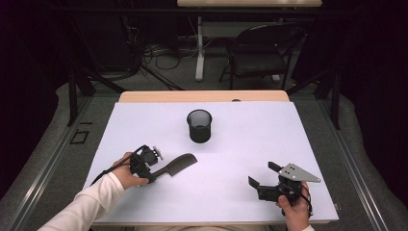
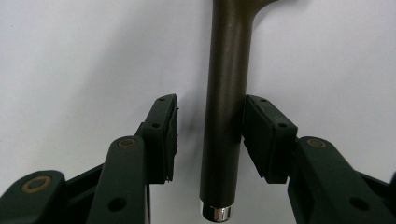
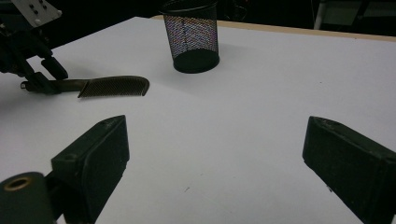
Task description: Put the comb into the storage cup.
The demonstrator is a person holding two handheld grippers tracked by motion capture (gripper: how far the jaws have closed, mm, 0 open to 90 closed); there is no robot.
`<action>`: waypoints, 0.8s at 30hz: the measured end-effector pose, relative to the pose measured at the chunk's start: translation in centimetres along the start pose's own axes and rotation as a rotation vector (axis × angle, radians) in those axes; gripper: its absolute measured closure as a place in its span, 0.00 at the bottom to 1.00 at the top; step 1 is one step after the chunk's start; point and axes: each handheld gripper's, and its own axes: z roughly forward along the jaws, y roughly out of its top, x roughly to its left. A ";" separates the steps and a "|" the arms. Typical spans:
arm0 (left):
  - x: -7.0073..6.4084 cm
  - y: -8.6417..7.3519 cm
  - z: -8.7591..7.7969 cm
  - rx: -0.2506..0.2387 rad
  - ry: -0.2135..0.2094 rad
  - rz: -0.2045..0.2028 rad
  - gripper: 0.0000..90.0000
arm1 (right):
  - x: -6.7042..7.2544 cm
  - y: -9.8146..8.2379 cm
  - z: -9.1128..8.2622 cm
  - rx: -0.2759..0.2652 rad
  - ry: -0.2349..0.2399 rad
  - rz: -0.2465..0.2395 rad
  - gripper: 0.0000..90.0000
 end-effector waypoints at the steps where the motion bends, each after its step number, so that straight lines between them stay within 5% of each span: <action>1: 0.0 0.0 0.0 0.000 -0.001 0.000 0.62 | 0.0 0.0 0.0 0.000 0.001 0.000 0.08; 24: -0.2 0.2 0.3 0.023 -0.026 0.025 0.76 | 0.0 -0.1 0.1 -0.010 0.006 0.003 0.08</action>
